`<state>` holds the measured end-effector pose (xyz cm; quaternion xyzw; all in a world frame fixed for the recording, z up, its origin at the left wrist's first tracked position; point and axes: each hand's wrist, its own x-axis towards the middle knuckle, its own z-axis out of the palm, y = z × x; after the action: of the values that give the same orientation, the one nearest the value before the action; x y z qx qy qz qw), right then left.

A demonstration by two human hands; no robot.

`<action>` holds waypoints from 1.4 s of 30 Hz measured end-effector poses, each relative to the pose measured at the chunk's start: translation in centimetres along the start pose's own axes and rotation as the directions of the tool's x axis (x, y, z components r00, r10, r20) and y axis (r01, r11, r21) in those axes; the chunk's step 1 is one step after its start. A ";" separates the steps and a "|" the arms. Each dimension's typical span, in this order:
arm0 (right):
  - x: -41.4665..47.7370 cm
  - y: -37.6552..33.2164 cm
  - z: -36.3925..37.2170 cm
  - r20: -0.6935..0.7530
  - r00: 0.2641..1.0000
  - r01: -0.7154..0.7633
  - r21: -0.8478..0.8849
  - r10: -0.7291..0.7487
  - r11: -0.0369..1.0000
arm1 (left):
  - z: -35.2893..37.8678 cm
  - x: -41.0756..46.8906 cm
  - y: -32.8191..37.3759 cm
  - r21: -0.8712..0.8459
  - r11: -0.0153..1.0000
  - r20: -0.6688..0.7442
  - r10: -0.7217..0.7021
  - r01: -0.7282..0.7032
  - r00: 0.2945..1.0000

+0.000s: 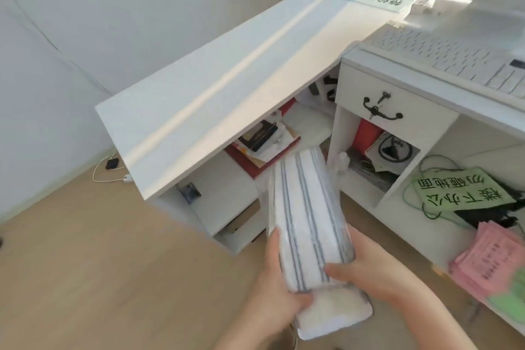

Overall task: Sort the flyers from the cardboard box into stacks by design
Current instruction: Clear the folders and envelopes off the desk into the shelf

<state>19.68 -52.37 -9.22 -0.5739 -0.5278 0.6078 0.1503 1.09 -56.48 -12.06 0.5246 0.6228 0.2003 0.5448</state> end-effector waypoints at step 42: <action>39.2 4.3 18.2 -0.127 0.989 0.076 -0.006 -0.076 0.997 | -16.5 28.6 -19.5 0.864 0.365 -0.398 0.075 0.346 0.914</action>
<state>-5.66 -31.74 -37.79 -0.5911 -0.5389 0.5636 0.2063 -17.93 -33.41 -36.14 0.6353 0.7595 -0.1326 0.0450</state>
